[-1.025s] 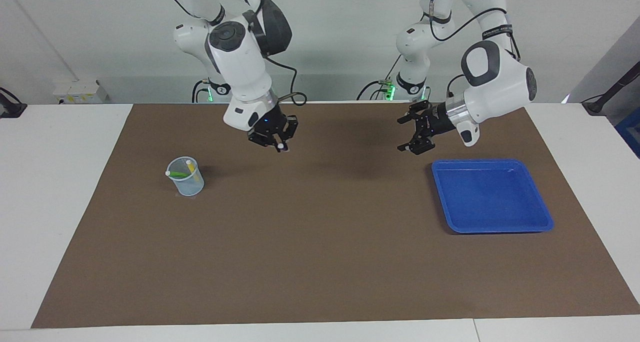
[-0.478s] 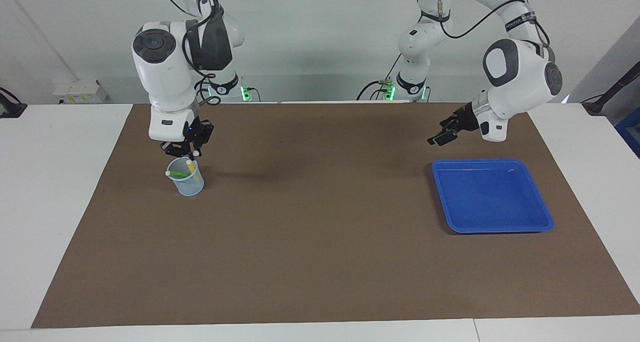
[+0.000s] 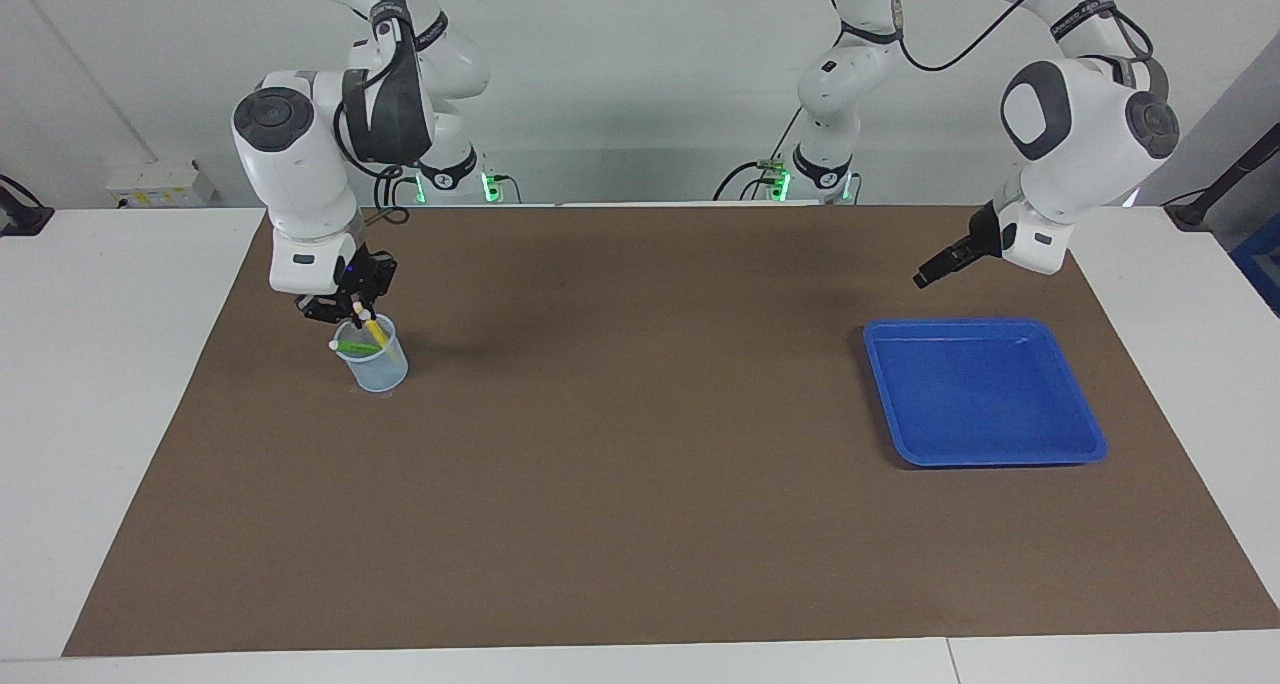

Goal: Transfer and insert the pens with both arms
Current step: 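Carry the purple pen to the cup with the right gripper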

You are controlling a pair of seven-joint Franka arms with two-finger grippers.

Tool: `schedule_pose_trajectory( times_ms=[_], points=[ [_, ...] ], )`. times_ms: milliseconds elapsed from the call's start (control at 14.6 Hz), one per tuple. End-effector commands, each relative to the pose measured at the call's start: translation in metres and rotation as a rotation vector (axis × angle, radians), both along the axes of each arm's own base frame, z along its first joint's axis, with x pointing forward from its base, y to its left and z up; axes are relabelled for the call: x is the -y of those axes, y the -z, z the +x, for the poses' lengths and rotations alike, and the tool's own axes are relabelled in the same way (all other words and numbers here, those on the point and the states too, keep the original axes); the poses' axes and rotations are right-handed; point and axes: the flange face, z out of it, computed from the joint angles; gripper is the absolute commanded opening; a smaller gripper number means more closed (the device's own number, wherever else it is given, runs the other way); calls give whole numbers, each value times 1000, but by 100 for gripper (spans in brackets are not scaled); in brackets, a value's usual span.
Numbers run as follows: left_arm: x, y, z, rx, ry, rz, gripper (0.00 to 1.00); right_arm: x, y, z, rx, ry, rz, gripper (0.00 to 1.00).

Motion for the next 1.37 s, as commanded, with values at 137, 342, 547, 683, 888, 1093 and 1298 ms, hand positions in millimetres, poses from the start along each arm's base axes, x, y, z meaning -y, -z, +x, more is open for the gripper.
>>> schedule_pose_trajectory(
  times_ms=[137,342,547,683,888,1093,1298],
  points=[
    [-3,-25,19,64,108,58,100,7,14,-7,63,3,2,0],
    [-2,-37,21,80,117,69,100,6,19,-3,94,-1,11,0],
    [13,-51,23,103,196,90,100,0,21,-1,102,12,13,41],
    [16,-67,24,112,222,104,100,1,20,0,112,31,14,100],
    [9,-86,23,124,297,93,100,1,13,1,112,34,13,100],
    [-2,-95,20,135,348,96,100,-2,-17,3,77,55,35,100],
    [-1,-107,23,157,381,91,100,-6,-34,-1,22,91,88,100]
  ],
)
